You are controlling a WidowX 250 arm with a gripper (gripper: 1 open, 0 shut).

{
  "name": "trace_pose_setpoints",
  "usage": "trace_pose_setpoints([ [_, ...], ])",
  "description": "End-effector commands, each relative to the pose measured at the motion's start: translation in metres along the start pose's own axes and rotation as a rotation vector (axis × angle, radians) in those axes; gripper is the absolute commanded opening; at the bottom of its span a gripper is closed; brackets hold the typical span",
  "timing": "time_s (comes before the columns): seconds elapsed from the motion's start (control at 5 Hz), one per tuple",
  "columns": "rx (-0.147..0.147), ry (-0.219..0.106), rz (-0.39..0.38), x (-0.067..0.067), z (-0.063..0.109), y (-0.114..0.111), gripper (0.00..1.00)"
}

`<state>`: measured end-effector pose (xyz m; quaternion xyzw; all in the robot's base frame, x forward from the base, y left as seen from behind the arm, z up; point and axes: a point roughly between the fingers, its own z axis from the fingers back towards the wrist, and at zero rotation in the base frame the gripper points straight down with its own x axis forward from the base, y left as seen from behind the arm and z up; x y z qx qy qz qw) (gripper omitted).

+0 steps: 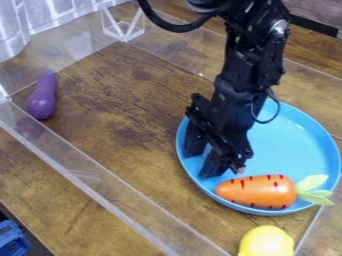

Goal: Move the carrot to the right side

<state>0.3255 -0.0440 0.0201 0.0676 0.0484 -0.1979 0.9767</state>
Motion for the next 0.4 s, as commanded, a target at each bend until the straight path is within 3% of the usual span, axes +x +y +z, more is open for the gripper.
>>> trace_pose_setpoints([
  [0.0,0.000,0.002,-0.046,0.0021,-0.0021,-0.0063,0.00],
  [0.2,0.005,-0.003,-0.087,0.0041,0.0001,-0.0079,0.00],
])
